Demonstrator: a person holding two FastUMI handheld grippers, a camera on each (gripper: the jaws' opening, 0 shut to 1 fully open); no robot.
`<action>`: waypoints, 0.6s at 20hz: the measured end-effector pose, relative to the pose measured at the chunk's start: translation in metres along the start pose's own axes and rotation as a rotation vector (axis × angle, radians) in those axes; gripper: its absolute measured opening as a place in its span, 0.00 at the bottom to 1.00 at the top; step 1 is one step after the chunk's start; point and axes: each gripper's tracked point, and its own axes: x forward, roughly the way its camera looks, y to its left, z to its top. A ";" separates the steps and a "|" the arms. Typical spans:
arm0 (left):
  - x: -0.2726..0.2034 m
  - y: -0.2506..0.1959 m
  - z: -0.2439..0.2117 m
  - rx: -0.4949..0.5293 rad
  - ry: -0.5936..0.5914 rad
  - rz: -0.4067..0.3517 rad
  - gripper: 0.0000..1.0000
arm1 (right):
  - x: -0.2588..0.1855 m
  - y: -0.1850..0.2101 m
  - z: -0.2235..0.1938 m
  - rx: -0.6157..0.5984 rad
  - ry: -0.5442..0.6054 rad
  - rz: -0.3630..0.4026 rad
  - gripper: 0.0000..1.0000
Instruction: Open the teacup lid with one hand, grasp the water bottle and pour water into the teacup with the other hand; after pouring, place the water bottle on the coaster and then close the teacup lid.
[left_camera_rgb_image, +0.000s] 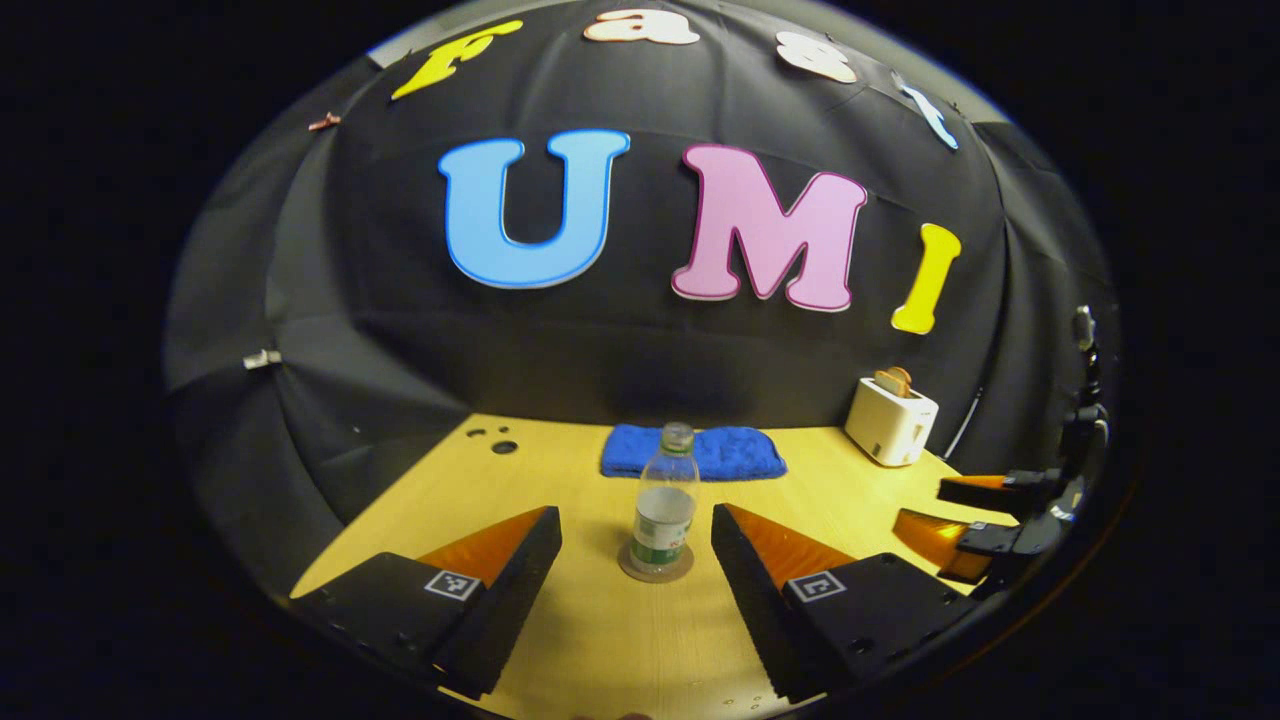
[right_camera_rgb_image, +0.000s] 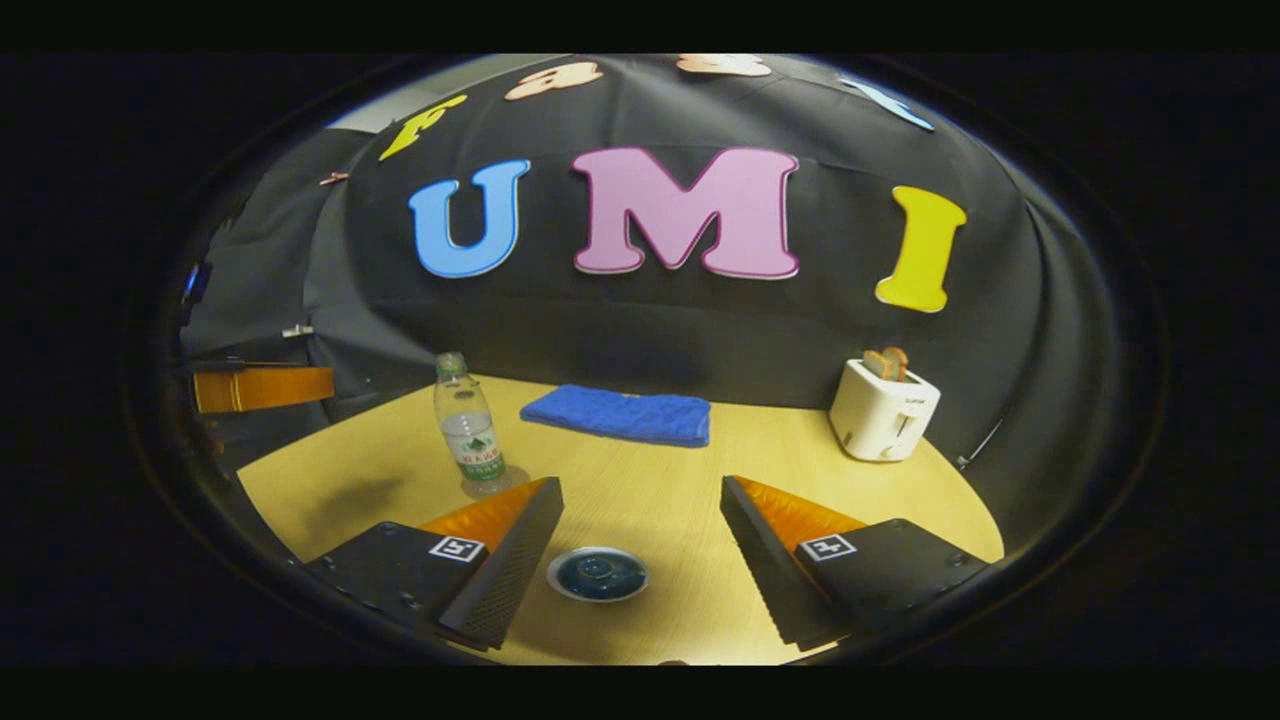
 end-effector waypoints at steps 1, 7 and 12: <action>-0.009 -0.008 0.014 0.010 -0.015 -0.008 0.96 | -0.010 -0.005 0.014 0.004 -0.011 -0.005 0.98; -0.078 -0.032 0.078 0.035 -0.131 0.052 0.95 | -0.077 -0.032 0.092 -0.039 -0.125 -0.048 0.98; -0.126 -0.035 0.085 0.079 -0.208 0.114 0.95 | -0.144 -0.030 0.099 -0.038 -0.190 -0.107 0.96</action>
